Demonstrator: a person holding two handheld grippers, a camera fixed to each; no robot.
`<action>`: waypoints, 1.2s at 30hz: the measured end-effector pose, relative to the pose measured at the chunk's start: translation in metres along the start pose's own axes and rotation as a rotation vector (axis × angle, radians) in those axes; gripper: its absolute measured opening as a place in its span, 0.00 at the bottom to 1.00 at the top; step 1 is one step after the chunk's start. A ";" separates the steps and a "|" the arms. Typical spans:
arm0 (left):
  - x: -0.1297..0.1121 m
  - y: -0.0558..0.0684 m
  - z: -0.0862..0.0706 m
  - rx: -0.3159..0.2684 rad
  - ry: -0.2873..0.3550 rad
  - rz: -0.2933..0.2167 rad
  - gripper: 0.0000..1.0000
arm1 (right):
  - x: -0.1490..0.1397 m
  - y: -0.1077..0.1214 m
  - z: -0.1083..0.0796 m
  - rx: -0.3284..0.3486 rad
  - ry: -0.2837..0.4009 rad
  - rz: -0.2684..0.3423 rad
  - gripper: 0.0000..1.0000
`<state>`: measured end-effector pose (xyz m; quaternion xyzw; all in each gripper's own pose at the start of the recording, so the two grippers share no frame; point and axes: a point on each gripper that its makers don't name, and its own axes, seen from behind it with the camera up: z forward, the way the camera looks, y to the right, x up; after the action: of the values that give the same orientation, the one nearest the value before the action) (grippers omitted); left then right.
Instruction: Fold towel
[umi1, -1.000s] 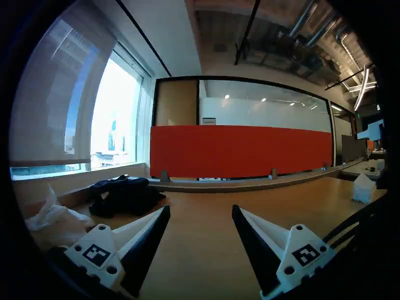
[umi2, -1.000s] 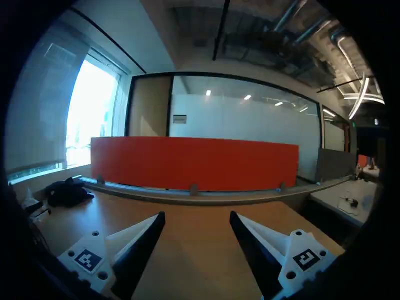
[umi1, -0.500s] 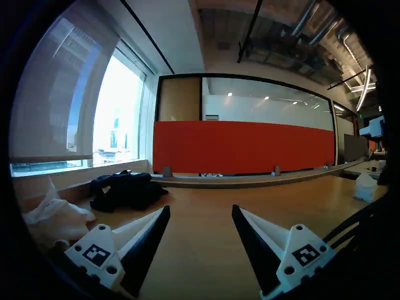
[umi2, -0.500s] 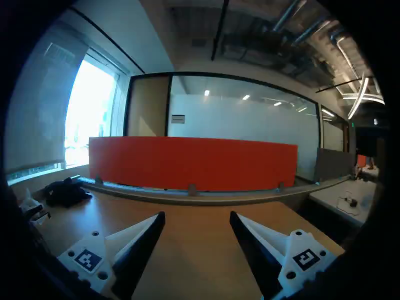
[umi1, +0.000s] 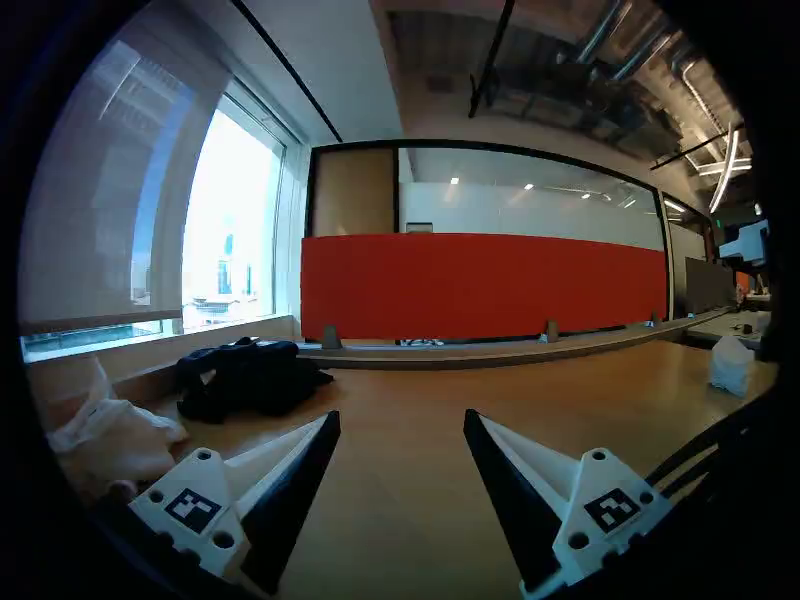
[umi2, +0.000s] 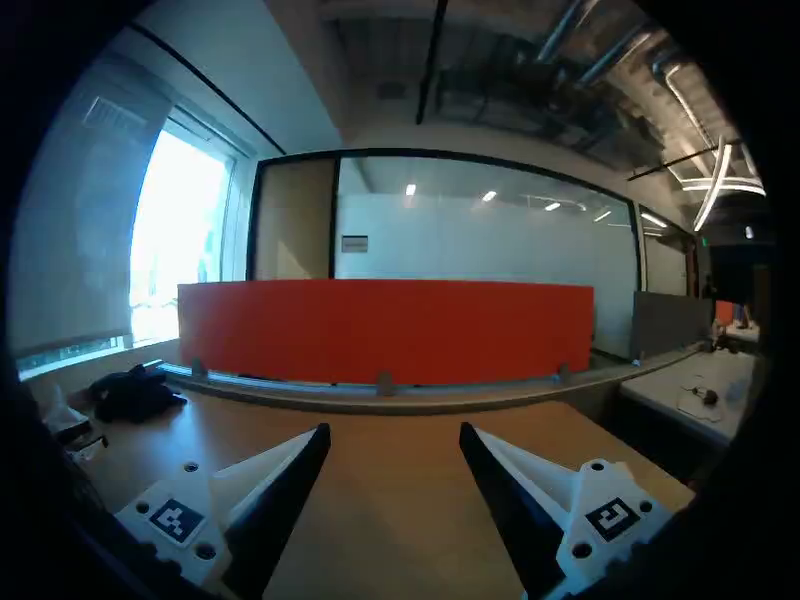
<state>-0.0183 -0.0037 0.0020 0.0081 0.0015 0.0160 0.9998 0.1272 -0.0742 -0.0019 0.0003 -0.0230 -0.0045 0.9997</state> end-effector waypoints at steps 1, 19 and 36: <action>0.000 0.000 0.000 0.001 0.000 0.000 0.92 | -0.002 0.001 0.000 0.001 0.001 0.003 1.00; 0.002 0.001 -0.001 0.001 -0.001 0.002 0.92 | -0.053 0.036 0.014 -0.007 0.036 0.010 1.00; 0.002 0.001 -0.001 0.001 -0.001 0.002 0.92 | -0.110 0.066 0.013 -0.010 0.023 0.044 1.00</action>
<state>-0.0162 -0.0023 0.0009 0.0086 0.0009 0.0168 0.9998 0.0175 -0.0074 0.0063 -0.0051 -0.0117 0.0176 0.9998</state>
